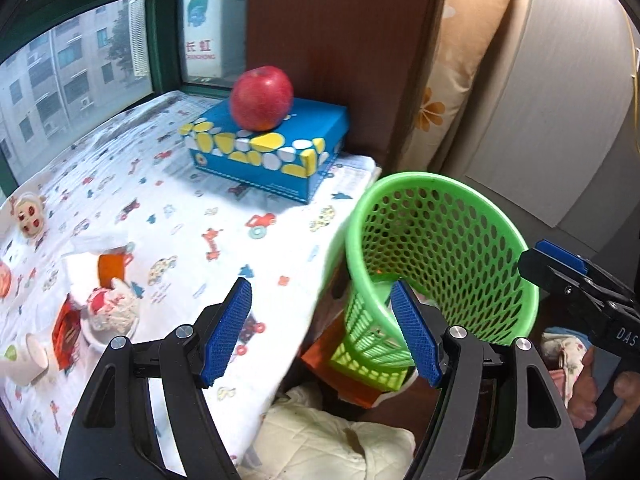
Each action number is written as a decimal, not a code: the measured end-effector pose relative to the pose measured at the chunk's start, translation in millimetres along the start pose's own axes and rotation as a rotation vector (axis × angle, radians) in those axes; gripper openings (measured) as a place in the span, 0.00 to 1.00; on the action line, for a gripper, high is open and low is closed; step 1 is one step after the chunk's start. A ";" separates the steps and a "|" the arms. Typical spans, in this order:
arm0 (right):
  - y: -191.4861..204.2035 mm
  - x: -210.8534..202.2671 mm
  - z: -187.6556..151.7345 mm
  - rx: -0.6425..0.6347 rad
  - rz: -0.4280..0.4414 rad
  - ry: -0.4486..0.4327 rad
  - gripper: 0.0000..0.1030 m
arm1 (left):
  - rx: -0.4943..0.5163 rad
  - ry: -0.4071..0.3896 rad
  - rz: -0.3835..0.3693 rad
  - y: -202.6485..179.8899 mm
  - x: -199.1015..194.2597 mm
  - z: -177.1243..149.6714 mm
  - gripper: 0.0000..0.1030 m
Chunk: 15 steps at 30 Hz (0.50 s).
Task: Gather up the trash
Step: 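Return both tools to the bed above the remaining trash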
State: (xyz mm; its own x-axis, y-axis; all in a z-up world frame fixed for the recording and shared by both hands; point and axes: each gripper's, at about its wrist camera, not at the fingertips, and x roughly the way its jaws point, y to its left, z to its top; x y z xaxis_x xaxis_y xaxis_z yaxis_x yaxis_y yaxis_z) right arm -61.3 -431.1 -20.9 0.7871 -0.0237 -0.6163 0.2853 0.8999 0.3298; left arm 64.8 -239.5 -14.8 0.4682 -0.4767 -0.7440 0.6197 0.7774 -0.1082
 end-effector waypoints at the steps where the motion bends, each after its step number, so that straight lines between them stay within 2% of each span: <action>1: 8.1 3.8 -0.5 -0.014 0.010 0.008 0.80 | -0.017 -0.002 0.022 10.8 -3.1 -2.9 0.69; 8: 59.8 28.3 -3.4 -0.089 0.088 0.056 0.80 | -0.138 -0.019 0.144 88.6 -24.9 -22.9 0.69; 15: 101.6 46.2 -6.1 -0.141 0.140 0.086 0.80 | -0.189 -0.001 0.262 162.2 -33.3 -45.1 0.69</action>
State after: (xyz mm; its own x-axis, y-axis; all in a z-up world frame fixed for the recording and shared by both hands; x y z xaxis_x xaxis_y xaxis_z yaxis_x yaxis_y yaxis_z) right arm 0.7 -338.1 -20.2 0.7622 0.1375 -0.6326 0.0926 0.9439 0.3169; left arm 121.3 -79.1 -37.3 0.5973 -0.2508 -0.7618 0.3500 0.9362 -0.0337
